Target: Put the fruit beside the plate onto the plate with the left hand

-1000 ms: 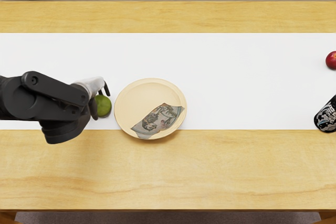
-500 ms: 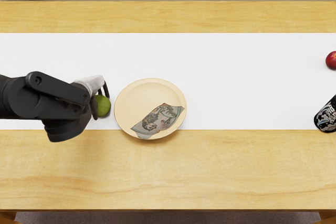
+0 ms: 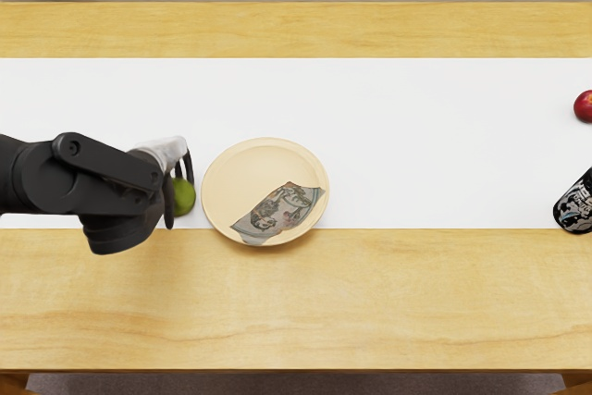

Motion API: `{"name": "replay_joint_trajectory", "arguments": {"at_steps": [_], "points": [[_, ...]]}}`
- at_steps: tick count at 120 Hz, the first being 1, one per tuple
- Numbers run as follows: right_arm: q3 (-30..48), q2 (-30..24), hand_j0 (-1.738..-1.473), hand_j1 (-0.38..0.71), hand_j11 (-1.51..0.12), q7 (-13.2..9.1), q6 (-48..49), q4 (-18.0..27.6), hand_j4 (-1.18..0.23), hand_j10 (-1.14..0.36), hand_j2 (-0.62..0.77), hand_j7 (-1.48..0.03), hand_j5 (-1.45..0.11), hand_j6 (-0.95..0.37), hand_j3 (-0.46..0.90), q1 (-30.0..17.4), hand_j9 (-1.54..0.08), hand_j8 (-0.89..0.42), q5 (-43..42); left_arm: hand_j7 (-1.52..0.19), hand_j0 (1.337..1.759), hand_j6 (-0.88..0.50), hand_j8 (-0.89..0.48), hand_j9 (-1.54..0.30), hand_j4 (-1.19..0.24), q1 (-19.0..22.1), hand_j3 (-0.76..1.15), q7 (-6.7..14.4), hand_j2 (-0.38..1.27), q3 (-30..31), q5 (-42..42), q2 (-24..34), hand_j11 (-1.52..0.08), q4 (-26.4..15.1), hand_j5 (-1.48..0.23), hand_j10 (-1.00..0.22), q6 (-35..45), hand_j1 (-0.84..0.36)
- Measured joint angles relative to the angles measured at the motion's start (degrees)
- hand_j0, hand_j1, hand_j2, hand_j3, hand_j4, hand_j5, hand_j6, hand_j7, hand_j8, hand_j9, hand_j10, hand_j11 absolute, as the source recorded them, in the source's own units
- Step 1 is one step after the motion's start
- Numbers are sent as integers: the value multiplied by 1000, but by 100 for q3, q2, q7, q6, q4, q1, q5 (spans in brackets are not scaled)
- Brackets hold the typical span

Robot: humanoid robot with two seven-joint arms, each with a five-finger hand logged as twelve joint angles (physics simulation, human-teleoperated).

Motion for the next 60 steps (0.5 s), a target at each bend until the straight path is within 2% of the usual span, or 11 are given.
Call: {"name": "replay_joint_trajectory", "arguments": {"at_steps": [13, 25, 38, 42, 47, 50, 51, 53, 60], "points": [[0, 0, -1658, -310, -43, 0, 0, 0, -33, -33, -7, -43, -43, -33, 0, 0, -43, -33, 0, -969, 1645, -633, -709, -1101, -956, 58, 0, -7, 366, -1, -12, -61, -1103, 61, -920, -751, 20, 69], [1, 0, -1658, -310, -43, 0, 0, 0, -33, -33, -7, -43, -43, -33, 0, 0, -43, -33, 0, -890, 1646, -691, -739, -1038, -1011, 71, 0, 3, 184, -2, -22, -62, -1038, 92, -862, -725, 16, 158], [2, 0, -1658, -310, -43, 0, 0, 0, -33, -33, -6, -43, -43, -33, 0, 0, -43, -33, 0, -881, 1650, -690, -666, -973, -985, 76, 0, 14, 271, -3, -13, -69, -968, 112, -869, -701, -10, 36], [2, 0, -1658, -310, -43, 0, 0, 0, -33, -33, -6, -43, -43, -33, 0, 0, -43, -33, 0, -882, 1650, -685, -663, -958, -974, 85, 0, 13, 311, -3, 1, -78, -952, 125, -872, -698, -13, 42], [1, 0, -1658, -310, -43, 0, 0, 0, -33, -33, -6, -43, -43, -33, 0, 0, -43, -33, 0, -882, 1651, -667, -661, -941, -951, 86, 0, 12, 398, -3, 18, -100, -935, 137, -879, -694, -18, -13], [2, 0, -1658, -310, -43, 0, 0, 0, -33, -33, -6, -43, -43, -33, 0, 0, -43, -33, 0, -882, 1653, -652, -630, -930, -930, 87, 0, 18, 559, -1, 25, -104, -922, 143, -880, -696, -17, -69], [2, 0, -1658, -310, -43, 0, 0, 0, -33, -33, -6, -43, -43, -33, 0, 0, -43, -33, 0, -883, 1652, -651, -623, -928, -974, 87, 0, 18, 533, -3, 36, -105, -920, 145, -882, -694, -24, -55], [2, 0, -1658, -310, -43, 0, 0, 0, -33, -33, -6, -43, -43, -33, 0, 0, -43, -33, 0, -884, 1653, -648, -627, -924, -968, 87, 0, 16, 478, -5, 46, -105, -915, 147, -883, -694, -30, -25], [2, 0, -1658, -310, -43, 0, 0, 0, -33, -33, -7, -43, -43, -33, 0, 0, -43, -33, 0, -897, 1652, -598, -595, -923, -883, 88, 0, 5, 385, -14, 21, -109, -916, 148, -899, -683, -47, -36]]}}
